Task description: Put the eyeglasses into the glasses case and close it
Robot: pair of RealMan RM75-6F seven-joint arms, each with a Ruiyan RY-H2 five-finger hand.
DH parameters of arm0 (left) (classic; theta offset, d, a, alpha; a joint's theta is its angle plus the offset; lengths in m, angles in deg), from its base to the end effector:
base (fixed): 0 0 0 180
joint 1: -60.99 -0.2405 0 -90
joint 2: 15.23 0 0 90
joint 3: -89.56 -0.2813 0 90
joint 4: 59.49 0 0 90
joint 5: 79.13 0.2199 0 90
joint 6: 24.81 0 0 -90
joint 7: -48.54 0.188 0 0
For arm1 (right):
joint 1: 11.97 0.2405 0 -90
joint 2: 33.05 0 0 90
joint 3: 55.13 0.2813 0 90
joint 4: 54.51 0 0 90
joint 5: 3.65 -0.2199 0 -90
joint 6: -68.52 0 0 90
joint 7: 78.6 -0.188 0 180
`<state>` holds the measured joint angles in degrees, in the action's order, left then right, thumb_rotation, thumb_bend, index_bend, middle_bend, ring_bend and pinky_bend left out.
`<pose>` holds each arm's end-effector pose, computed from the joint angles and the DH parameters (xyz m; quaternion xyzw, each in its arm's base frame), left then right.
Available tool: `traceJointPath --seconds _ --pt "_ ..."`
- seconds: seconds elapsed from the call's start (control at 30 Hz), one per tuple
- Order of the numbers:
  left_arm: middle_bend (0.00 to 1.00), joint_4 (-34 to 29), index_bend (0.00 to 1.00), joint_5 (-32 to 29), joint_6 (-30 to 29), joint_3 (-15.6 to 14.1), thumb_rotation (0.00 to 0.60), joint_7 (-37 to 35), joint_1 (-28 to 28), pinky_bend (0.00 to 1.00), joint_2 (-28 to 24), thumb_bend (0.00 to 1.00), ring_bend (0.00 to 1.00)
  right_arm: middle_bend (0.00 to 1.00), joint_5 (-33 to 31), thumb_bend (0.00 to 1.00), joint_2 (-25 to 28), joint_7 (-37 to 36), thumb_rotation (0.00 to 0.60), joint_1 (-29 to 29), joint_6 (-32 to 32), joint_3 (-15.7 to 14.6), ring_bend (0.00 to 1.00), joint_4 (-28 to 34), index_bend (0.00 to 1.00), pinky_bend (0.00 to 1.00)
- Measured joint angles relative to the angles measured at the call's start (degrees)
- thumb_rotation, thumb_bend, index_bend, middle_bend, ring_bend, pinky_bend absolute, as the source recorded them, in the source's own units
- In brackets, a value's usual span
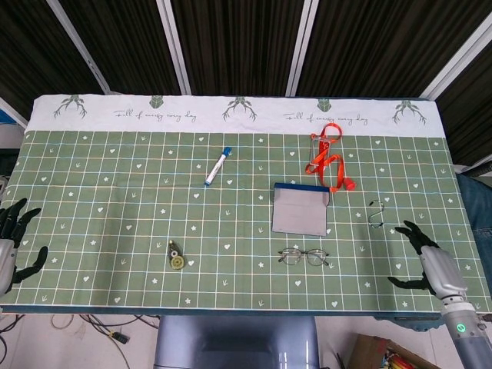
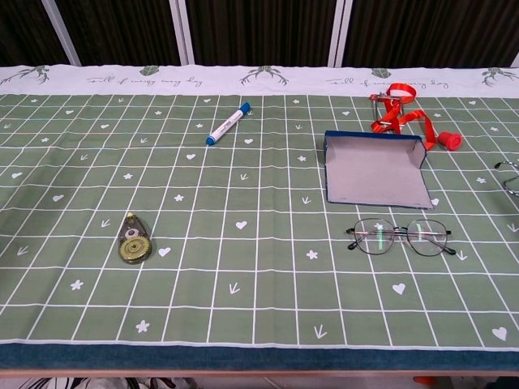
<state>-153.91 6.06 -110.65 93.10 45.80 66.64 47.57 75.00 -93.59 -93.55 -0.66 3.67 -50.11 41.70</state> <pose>-0.3282 0.2344 0.1705 -0.5765 -0.3969 -0.4175 0.5795 -0.3410 -0.2646 0.1303 0.5661 -0.5524 0.3770 0.4820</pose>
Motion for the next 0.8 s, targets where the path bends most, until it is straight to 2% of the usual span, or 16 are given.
traceJointPath --seconds 0.1,0.23,0.47,0.6,0.8 --pt "0.00 -0.19 0.12 -0.37 0.33 0.02 0.600 0.41 0.04 0.00 0.01 0.39 0.00 0.07 -3.66 0.23 0.66 2.98 0.600 3.61 5.41 1.18 0.15 1.24 0.25 0.21" --pt "0.00 -0.40 0.12 -0.63 0.38 0.11 0.600 0.87 0.05 0.00 0.08 0.38 0.00 0.07 -8.40 0.24 -0.48 9.63 0.600 7.12 8.48 2.37 0.15 2.56 0.30 0.21" --pt "0.00 -0.84 0.12 -1.75 0.62 0.42 0.600 0.45 -0.07 0.00 0.00 0.39 0.00 0.07 -17.63 0.25 -7.32 22.87 0.600 13.06 10.17 3.77 0.15 3.98 0.44 0.21" --pt "0.00 -1.03 0.12 -2.10 0.77 0.52 0.600 0.43 -0.13 0.00 -0.14 0.39 0.00 0.07 -23.12 0.29 -12.07 28.99 0.600 16.39 10.40 4.26 0.15 4.09 0.46 0.21" --pt "0.00 -1.37 0.12 -2.61 0.90 0.65 0.600 -0.02 -0.25 0.00 -0.28 0.39 0.00 0.07 -28.21 0.32 -18.03 34.23 0.600 19.51 8.90 4.61 0.15 3.59 0.49 0.21"
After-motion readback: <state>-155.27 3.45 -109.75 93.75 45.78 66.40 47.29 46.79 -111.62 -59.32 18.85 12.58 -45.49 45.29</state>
